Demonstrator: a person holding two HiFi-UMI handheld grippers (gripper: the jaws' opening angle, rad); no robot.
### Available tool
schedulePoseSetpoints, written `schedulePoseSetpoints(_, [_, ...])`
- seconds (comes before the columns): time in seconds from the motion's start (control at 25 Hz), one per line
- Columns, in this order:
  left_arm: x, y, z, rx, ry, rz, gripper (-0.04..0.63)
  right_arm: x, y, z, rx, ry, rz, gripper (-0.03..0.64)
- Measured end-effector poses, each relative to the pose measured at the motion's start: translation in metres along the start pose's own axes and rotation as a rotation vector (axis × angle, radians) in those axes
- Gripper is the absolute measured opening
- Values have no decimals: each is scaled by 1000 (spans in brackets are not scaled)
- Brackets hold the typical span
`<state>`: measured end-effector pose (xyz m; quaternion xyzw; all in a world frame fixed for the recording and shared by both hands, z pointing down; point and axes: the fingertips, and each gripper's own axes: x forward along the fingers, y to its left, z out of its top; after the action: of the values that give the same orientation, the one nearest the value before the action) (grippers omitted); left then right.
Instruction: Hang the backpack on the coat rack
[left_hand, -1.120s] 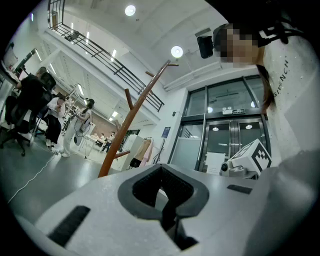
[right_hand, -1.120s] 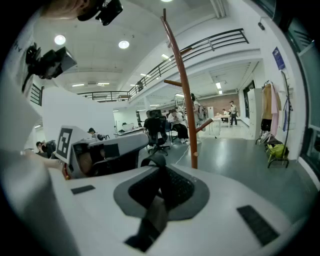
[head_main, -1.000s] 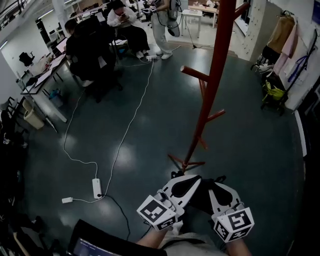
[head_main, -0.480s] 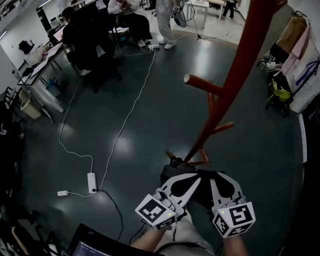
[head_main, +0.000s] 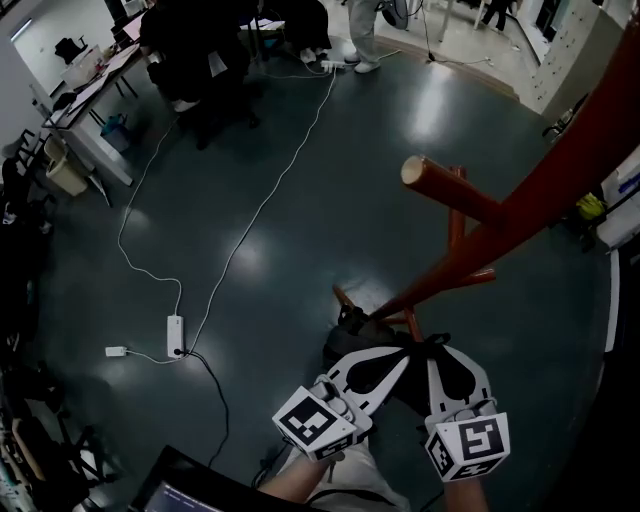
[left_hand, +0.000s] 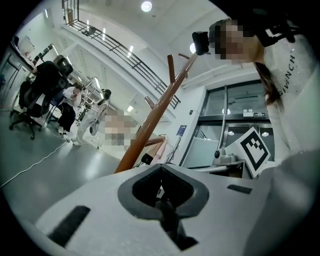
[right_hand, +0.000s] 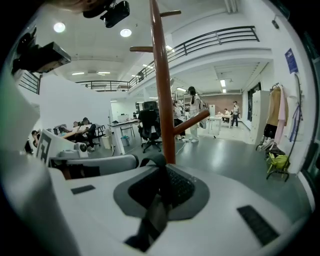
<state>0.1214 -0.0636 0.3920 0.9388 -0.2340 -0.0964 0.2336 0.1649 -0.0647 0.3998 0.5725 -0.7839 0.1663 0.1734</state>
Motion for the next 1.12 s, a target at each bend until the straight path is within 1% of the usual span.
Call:
schedulePoseSetpoints(0.16, [6, 12, -7, -46, -5, 26, 9, 16, -6, -8, -26, 15, 12, 38])
schedulePoseSetpoints(0.24, [10, 16, -9, -56, -6, 28, 10, 21, -11, -7, -37, 20, 16, 38])
schedulePoseSetpoints(0.4, [15, 24, -15, -58, -1, 30, 10, 31, -20, -15, -55, 46, 13, 38])
schedulePoseSetpoints(0.6, [14, 36, -31, -58, 28, 54, 10, 41, -22, -29, -121, 88, 21, 38])
schedulePoseSetpoints(0.76, [17, 34, -32, -71, 15, 46, 9, 46, -22, -34, -183, 98, 22, 38])
schedulePoseSetpoints(1.0, [14, 37, -35, -72, 13, 51, 9, 54, -26, -43, -215, 130, 23, 40])
schedulePoseSetpoints(1.12, [14, 35, -36, -70, 14, 53, 9, 56, -26, -45, -247, 151, 23, 40])
